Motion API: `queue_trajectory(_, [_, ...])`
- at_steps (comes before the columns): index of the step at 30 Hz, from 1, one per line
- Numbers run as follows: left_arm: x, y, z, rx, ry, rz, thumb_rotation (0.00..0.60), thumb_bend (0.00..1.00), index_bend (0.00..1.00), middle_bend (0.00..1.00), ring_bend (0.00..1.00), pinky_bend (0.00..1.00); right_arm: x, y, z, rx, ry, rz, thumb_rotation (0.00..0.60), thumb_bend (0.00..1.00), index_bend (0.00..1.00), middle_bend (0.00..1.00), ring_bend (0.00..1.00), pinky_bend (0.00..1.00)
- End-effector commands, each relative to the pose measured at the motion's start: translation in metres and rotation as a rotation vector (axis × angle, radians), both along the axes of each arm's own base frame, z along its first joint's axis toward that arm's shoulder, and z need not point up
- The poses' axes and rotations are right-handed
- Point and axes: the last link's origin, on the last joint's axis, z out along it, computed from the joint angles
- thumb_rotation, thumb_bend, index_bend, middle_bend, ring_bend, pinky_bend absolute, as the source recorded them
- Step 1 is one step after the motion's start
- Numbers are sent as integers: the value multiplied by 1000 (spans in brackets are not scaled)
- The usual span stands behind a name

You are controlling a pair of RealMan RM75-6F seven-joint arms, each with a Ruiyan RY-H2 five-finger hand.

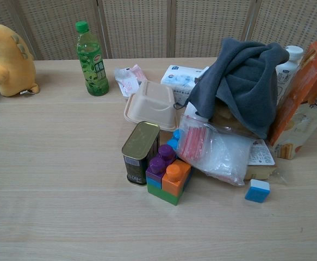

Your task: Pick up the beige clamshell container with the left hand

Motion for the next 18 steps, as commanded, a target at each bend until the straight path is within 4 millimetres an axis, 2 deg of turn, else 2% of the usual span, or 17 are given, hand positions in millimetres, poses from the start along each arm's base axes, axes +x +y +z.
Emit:
queue_trajectory(1, [0, 0, -1, -4, 1, -1, 600, 0, 0, 0, 0, 0, 0, 0, 0, 1, 0, -1, 600, 0, 0, 0, 0, 0])
queue_trajectory(7, [-2, 5, -8, -14, 20, -25, 600, 0, 0, 0, 0, 0, 1, 0, 0, 1, -2, 2, 599, 0, 0, 0, 0, 0])
queue_trajectory(10, [-7, 15, -15, -16, 52, -87, 600, 0, 0, 0, 0, 0, 0, 0, 2, -8, -6, -1, 600, 0, 0, 0, 0, 0])
queue_trajectory(14, [-20, 50, -26, 13, 134, -260, 600, 0, 0, 0, 0, 0, -1, -1, 3, -14, -3, -5, 599, 0, 0, 0, 0, 0])
queue_trajectory(18, [-21, 91, -41, -8, 254, -417, 600, 0, 0, 0, 0, 0, 1, -1, 1, -6, -2, 2, 600, 0, 0, 0, 0, 0])
